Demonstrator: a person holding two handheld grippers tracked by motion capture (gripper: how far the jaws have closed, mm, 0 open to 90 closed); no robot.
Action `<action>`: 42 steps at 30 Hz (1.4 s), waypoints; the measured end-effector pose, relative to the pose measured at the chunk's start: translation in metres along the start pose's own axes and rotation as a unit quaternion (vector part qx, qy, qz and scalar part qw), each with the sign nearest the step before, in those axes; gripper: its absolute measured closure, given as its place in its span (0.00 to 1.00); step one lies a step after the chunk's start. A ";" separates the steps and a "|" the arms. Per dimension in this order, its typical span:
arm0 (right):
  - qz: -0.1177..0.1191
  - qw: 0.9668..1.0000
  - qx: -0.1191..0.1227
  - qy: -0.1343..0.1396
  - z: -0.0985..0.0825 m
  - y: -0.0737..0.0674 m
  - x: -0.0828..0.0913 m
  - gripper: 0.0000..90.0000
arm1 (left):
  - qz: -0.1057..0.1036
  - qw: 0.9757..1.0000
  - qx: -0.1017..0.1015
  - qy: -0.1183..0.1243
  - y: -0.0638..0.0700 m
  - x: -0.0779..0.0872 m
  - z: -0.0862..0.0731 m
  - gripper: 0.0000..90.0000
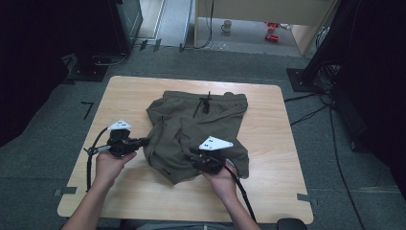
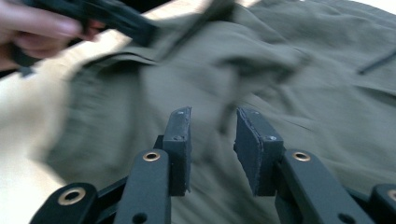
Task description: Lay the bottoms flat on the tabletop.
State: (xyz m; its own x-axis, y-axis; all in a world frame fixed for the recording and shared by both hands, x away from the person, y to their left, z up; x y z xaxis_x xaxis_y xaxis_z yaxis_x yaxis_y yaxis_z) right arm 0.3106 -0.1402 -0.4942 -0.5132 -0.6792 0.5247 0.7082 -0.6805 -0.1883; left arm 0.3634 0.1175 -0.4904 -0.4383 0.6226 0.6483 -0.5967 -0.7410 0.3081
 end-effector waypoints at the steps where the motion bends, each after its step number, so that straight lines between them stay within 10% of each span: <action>1: -0.007 1.000 0.000 -0.003 -0.001 0.005 0.000 0.72 | 0.004 1.000 0.004 0.002 -0.003 0.003 -0.002 1.00; 10: -0.066 0.997 0.020 -0.040 -0.008 0.036 -0.012 0.66 | 0.051 0.997 0.054 0.012 -0.042 0.020 -0.016 1.00; 27: -0.123 0.990 -0.026 -0.056 0.003 0.117 -0.030 0.70 | 0.109 0.991 0.075 -0.008 -0.084 0.031 -0.030 1.00; 33: -0.151 0.987 0.006 -0.053 0.004 0.135 -0.041 0.68 | 0.107 0.990 0.097 -0.002 -0.099 0.031 -0.033 1.00; 42: -0.152 0.986 -0.016 -0.067 0.009 0.159 -0.067 0.64 | 0.105 0.989 0.106 0.002 -0.106 0.029 -0.037 1.00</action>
State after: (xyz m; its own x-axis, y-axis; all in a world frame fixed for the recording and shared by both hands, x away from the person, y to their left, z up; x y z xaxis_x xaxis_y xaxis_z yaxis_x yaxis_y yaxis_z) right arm 0.4618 -0.2008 -0.5517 -0.6289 -0.4022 0.6654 0.5157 -0.8563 -0.0302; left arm 0.3895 0.2231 -0.5301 -0.5401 0.4498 0.7113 -0.3379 -0.8900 0.3062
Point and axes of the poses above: each handheld gripper's, and its own axes: x roughly backward along the jaws, z roughly out of its top, y roughly to its right, the point moved 5 cm from there along -x, roughly forward along the jaws, and after that the axes turned 2 degrees about -y, right-handed, at the moved point
